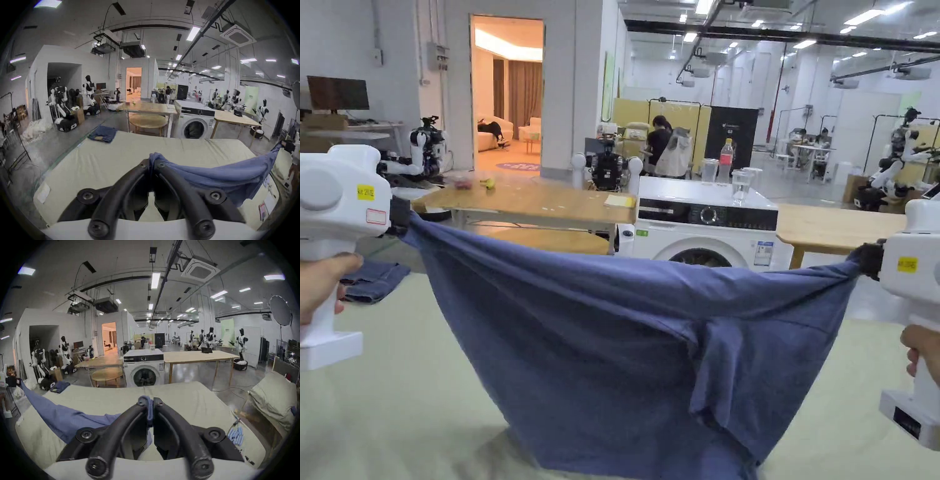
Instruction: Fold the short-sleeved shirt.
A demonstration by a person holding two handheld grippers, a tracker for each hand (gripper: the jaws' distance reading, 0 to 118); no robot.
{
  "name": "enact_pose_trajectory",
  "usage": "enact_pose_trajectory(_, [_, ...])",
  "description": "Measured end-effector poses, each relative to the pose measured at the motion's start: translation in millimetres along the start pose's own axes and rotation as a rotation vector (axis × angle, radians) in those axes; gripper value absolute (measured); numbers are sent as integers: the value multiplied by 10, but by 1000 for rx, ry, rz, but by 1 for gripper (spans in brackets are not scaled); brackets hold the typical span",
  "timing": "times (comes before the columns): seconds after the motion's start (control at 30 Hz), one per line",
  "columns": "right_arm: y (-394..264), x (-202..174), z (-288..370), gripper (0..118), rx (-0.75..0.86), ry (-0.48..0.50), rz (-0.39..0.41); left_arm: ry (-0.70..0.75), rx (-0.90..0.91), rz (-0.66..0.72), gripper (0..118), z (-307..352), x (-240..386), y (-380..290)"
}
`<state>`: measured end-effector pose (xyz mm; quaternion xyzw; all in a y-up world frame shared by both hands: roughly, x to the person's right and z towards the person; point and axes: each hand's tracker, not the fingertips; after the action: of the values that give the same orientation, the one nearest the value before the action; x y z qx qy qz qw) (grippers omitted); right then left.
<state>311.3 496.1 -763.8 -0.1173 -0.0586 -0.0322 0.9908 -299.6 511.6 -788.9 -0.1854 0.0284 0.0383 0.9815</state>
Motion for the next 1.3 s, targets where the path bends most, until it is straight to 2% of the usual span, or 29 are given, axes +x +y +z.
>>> enact_pose_trajectory(0.33, [698, -321, -460, 1, 63, -11, 45, 49, 76, 10, 0, -232, -90, 708])
enact_pose_trajectory(0.57, [723, -411, -473, 1, 91, -16, 82, 67, 103, -5, 0, -171, -149, 594])
enact_pose_trajectory(0.77, [14, -345, -316, 1, 13, -42, 145, 23, 8, -4, 0, -135, -207, -123])
enact_pose_trajectory(1.07, [-1503, -7, 258, 1, -162, -55, 132, -24, -123, -5, 0, 257, -234, -1645])
enact_pose_trajectory(1.3, [-2332, 132, 737, 1, -286, -50, 152, -44, -241, -1, 0, 683, -236, -2703])
